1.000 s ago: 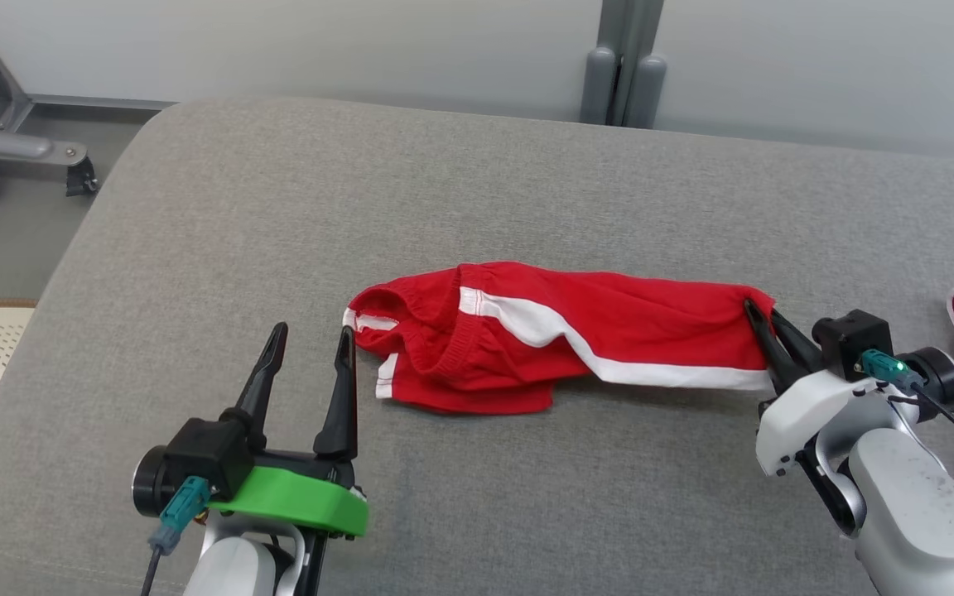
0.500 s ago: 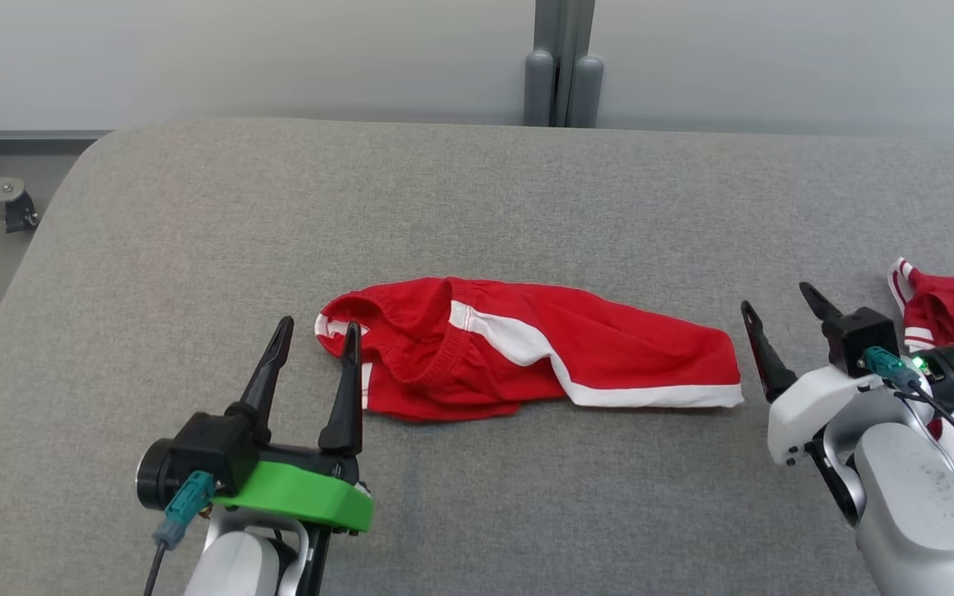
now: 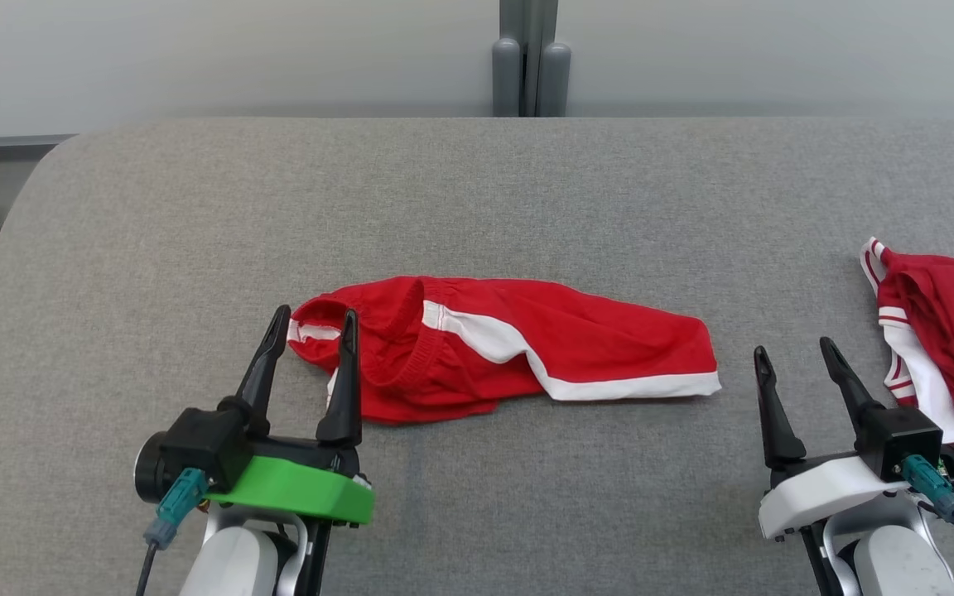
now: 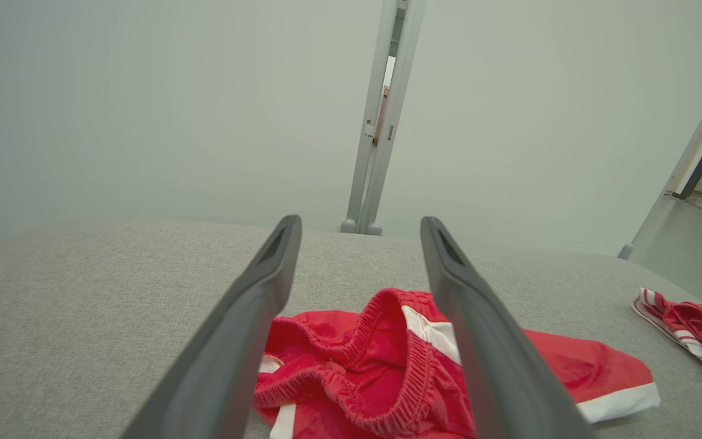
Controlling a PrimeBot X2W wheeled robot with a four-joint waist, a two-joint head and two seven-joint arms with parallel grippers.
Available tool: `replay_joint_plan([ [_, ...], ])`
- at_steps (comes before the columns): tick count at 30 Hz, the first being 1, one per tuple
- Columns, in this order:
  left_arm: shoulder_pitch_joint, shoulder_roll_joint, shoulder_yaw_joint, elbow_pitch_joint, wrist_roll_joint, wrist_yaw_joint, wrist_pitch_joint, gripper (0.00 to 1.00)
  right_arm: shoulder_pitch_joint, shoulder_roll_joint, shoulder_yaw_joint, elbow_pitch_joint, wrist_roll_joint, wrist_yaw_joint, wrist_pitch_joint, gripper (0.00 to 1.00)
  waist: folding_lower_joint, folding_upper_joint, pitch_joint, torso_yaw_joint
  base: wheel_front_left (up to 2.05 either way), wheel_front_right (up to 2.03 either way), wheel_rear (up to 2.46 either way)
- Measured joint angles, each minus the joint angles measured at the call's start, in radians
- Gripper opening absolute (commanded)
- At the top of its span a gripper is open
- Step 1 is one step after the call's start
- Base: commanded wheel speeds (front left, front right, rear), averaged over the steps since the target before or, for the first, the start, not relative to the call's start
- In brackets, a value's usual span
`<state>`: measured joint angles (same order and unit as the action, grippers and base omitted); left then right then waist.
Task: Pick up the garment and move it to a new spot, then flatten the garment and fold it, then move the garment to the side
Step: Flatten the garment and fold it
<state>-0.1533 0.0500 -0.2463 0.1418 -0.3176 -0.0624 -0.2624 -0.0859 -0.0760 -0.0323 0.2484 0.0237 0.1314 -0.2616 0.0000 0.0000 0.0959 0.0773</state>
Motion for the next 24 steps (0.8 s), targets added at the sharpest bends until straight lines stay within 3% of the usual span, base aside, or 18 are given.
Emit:
replay_joint_plan([
  [6,-0.003,0.0,-0.006,0.021,-0.003,-0.009,0.0,1.0,0.01,0.019,-0.001,-0.03,-0.002,0.0,0.0,1.0,0.0,0.0,0.008,-0.02,0.0,0.0,0.0],
  [11,-0.054,0.0,-0.065,0.111,-0.021,-0.034,-0.002,1.0,-0.002,0.023,0.0,-0.037,-0.008,0.0,0.0,1.0,0.0,0.0,0.015,-0.035,0.0,0.0,0.0],
  [18,-0.169,-0.001,-0.134,0.268,-0.144,-0.052,0.124,1.0,-0.002,0.024,-0.005,-0.037,-0.01,0.0,0.0,1.0,0.0,0.0,0.031,-0.056,0.0,0.0,0.0],
  [24,-0.241,0.0,-0.143,0.36,-0.159,-0.042,0.213,1.0,-0.007,0.025,-0.011,-0.023,-0.003,0.0,0.0,1.0,0.0,0.0,0.055,-0.075,0.0,0.0,0.0],
])
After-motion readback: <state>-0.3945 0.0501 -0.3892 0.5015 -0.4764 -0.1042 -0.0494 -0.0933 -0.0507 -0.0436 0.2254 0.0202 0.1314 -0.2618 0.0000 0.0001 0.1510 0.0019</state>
